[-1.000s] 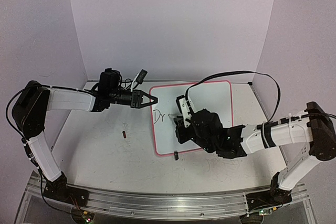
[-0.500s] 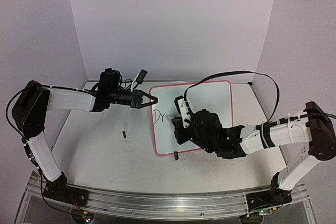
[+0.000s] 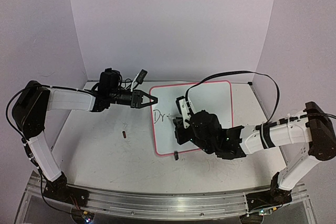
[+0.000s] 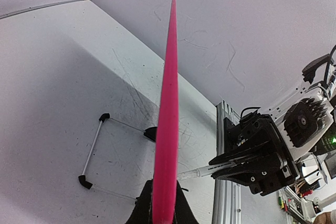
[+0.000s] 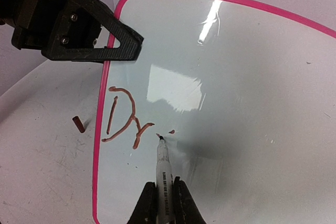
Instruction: Write a sentence on the whiteboard
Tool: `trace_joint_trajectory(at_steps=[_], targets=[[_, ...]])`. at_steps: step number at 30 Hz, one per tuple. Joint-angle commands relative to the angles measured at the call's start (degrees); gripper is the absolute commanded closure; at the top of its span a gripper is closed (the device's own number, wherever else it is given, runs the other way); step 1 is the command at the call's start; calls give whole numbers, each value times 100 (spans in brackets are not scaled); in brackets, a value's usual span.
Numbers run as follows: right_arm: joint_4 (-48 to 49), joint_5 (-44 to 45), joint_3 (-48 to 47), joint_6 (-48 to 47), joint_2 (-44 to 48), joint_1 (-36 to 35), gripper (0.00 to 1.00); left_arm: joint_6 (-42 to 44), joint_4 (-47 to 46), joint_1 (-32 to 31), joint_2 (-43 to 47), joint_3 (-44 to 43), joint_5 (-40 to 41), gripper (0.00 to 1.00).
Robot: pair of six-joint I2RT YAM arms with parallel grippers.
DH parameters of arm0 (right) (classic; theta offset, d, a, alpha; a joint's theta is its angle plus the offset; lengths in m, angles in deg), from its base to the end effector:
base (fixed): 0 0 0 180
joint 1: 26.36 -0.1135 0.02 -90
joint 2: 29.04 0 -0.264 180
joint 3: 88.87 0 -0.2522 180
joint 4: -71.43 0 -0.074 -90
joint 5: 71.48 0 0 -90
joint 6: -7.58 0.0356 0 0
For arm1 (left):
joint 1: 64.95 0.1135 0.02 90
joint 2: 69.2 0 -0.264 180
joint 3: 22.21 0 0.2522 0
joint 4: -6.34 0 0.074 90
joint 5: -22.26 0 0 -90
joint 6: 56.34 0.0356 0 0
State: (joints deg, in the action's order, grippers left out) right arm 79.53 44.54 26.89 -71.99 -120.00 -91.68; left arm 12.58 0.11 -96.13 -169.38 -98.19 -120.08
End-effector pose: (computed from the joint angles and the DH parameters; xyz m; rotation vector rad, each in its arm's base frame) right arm 0.1604 0.3116 0.2302 -0.5847 1.7973 0.4822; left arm 0.3172 -0.2249 0.2404 0.8483 1.8436 -1.4550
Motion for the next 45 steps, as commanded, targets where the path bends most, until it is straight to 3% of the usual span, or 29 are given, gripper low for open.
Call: trace_joint_trajectory(at_steps=[1,10,45], targets=[[-32,399,73,165,33,6,100,-63,30,0,100,-44,101,100],[200,595,98,152,111,34,100,-62,30,-2,99,-49,92,100],[152,-90,40,90,-129,52,100,-62,30,-2,134,-47,86,100]])
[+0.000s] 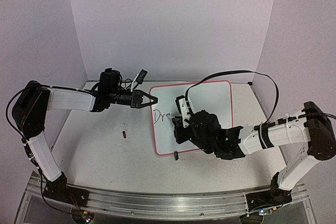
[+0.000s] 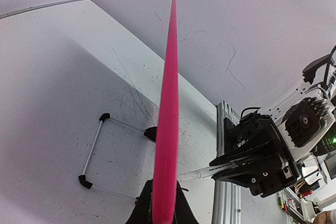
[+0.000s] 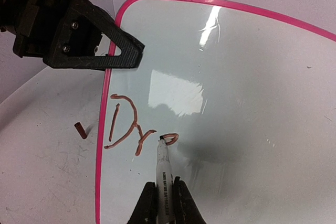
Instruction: Write a sentence on the whiteboard
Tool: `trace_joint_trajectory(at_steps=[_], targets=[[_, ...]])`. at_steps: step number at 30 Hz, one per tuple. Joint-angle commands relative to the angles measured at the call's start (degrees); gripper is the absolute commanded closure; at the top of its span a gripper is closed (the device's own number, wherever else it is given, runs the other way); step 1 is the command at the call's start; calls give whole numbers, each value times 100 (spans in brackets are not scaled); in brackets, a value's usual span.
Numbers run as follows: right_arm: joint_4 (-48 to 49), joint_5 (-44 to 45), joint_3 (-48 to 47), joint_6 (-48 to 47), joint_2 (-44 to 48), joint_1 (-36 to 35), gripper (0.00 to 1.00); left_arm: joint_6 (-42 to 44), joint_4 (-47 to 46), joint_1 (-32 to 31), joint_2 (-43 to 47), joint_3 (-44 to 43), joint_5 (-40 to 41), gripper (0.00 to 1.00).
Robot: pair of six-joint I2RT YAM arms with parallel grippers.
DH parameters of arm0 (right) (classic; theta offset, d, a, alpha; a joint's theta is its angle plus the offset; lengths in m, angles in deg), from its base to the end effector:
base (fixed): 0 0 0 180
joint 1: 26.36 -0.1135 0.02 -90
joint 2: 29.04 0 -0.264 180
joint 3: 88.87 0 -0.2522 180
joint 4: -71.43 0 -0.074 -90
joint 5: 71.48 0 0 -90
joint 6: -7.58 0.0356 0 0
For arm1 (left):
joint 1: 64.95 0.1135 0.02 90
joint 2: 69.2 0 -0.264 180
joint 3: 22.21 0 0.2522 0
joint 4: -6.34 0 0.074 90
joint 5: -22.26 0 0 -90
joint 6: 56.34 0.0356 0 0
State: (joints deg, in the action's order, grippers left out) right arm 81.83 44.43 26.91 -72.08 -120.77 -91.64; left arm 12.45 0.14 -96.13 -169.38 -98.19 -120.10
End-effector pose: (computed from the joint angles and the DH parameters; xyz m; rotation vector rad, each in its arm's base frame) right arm 0.1617 0.3141 0.2297 -0.5720 1.7784 0.4991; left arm 0.3171 -0.2249 0.2404 0.8466 1.8456 -1.4568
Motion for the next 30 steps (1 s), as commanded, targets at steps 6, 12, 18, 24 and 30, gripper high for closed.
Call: trace_joint_trajectory(at_steps=[6,12,18,24,30], targets=[[-163,-133,121,177,4,49,100,-49,28,-4,126,-48,92,100],[-247,-154,232,250,64,46,100,-50,28,-2,128,-49,87,100],[-309,-44,344,315,159,45,100,-55,28,-2,104,-53,90,100],[-251,198,386,291,440,46,100,-53,28,-2,98,-48,88,100],[510,-340,542,113,756,110,100,-55,28,-2,97,-56,94,100]])
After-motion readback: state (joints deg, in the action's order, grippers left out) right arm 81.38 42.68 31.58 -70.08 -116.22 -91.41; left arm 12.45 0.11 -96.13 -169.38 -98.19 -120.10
